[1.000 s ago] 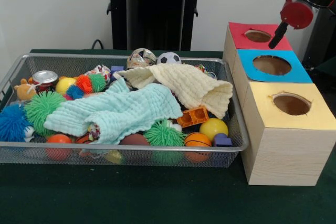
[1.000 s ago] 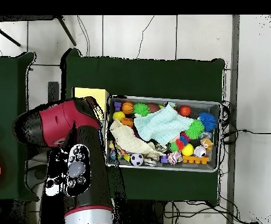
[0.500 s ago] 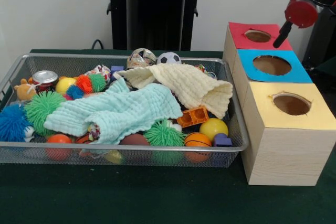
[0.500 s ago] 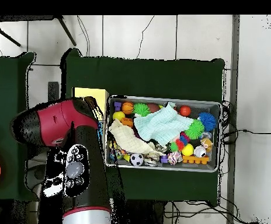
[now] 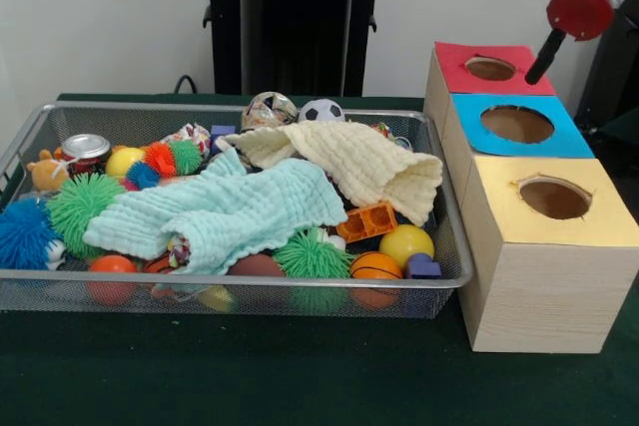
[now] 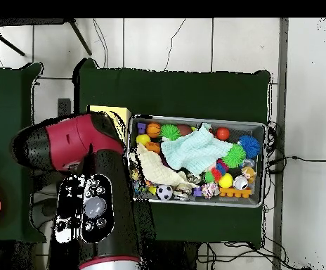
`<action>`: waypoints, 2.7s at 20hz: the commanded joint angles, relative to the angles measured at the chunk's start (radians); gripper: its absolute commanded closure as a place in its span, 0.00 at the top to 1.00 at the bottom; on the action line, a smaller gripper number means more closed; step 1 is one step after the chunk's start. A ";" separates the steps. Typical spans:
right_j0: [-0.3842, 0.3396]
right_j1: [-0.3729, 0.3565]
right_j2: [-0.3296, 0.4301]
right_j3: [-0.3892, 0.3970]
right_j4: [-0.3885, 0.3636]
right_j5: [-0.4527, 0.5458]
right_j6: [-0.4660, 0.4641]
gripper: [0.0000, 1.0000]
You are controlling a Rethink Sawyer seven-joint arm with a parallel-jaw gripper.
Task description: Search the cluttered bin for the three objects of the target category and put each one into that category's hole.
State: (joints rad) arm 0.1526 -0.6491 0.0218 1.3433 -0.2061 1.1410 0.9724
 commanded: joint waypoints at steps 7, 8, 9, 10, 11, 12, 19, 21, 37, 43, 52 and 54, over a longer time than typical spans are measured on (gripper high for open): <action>-0.263 -0.138 0.091 0.204 0.082 -0.141 -0.039 1.00; -0.294 -0.146 0.107 0.227 0.085 -0.165 -0.069 1.00; -0.323 -0.150 0.126 0.247 0.092 -0.188 -0.091 1.00; -0.352 -0.148 0.141 0.261 0.089 -0.207 -0.113 1.00; -0.375 -0.144 0.155 0.268 0.087 -0.219 -0.127 1.00; -0.402 -0.140 0.169 0.272 0.084 -0.227 -0.146 1.00; -0.570 -0.109 0.268 0.300 0.023 -0.246 -0.258 1.00; -0.601 -0.100 0.294 0.297 0.010 -0.232 -0.269 1.00; -0.754 0.010 0.470 0.153 -0.039 -0.094 -0.283 1.00; -0.768 0.016 0.513 0.140 -0.053 -0.071 -0.266 1.00; -0.726 0.011 0.524 0.116 -0.093 -0.007 -0.176 1.00; -0.712 0.016 0.510 0.103 -0.117 0.025 -0.169 1.00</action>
State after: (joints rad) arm -0.5867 -0.6727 0.4768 1.4906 -0.2451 1.0072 0.9581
